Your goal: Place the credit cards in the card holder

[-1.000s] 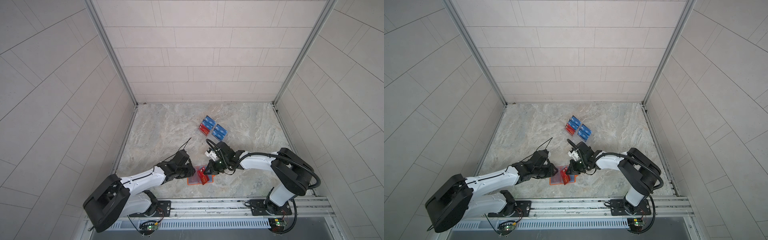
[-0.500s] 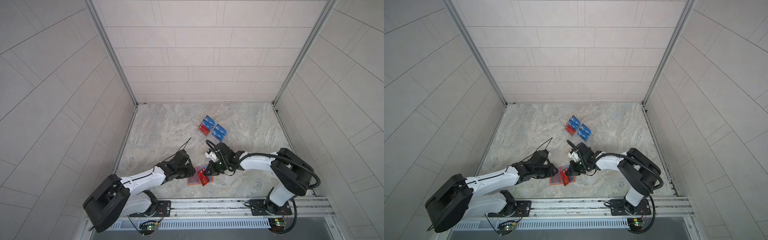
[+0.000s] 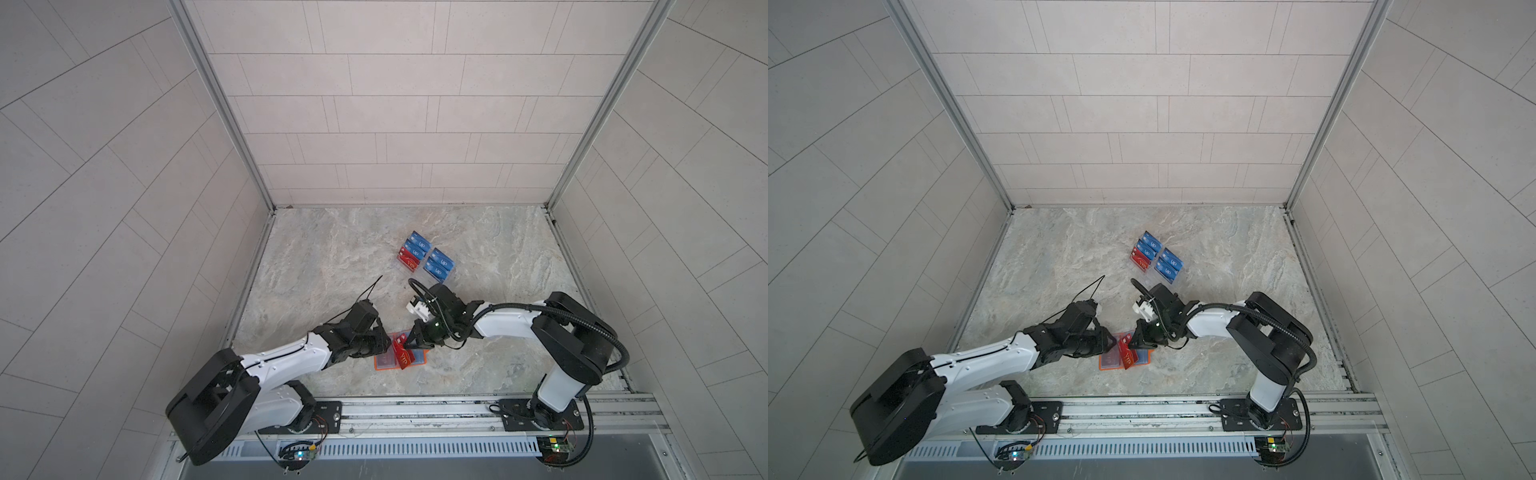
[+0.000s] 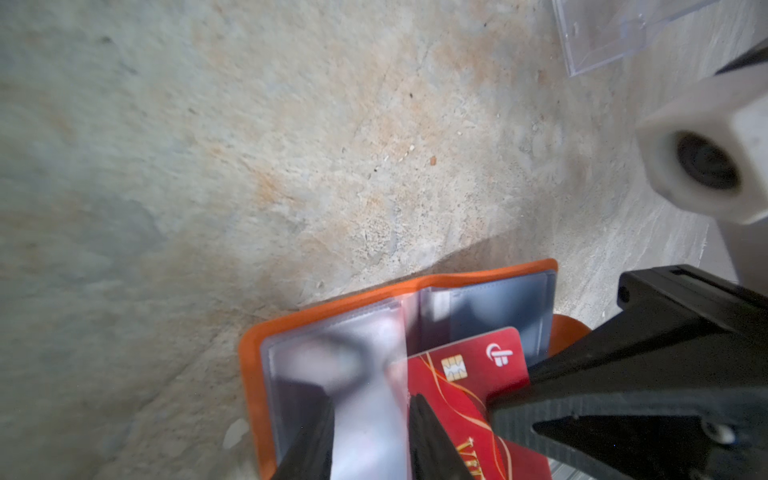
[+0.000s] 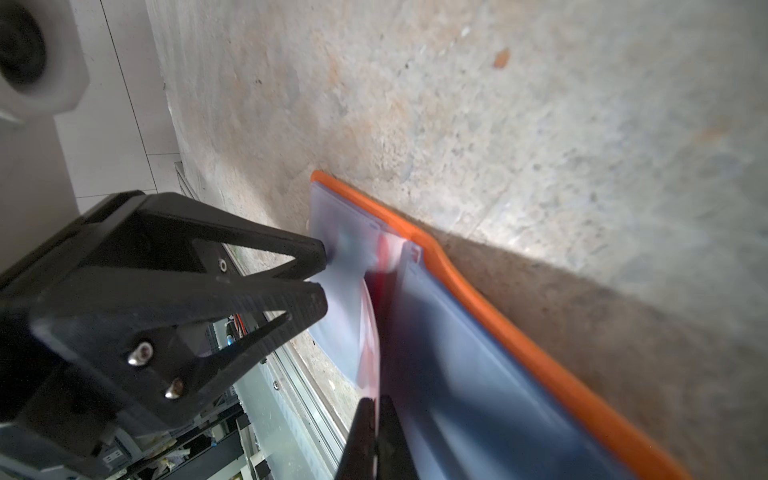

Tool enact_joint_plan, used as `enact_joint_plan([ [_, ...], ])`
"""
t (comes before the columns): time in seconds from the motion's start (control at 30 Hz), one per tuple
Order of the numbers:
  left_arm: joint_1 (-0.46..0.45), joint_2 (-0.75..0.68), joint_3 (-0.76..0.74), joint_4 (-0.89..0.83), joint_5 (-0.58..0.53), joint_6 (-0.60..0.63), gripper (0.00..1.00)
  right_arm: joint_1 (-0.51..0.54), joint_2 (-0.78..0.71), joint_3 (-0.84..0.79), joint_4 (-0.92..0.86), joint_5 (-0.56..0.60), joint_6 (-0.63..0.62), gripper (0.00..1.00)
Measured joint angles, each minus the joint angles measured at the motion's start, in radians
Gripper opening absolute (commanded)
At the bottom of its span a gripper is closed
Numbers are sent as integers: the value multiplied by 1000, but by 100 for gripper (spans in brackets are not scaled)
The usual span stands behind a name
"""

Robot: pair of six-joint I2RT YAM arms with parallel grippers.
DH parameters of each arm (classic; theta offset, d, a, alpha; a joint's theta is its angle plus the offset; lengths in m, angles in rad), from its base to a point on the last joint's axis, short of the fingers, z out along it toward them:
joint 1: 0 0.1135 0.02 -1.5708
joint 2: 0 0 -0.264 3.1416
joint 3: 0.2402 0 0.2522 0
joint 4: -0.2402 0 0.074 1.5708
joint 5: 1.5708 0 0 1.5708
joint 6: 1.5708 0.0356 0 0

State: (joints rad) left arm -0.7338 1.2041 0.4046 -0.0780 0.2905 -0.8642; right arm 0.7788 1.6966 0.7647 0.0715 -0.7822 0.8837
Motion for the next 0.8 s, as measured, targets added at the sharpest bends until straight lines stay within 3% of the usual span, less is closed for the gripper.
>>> enact_joint_plan([
  [0.8,0,-4,-7,10,4,-4,36,24,76,0,167,89,53,0],
])
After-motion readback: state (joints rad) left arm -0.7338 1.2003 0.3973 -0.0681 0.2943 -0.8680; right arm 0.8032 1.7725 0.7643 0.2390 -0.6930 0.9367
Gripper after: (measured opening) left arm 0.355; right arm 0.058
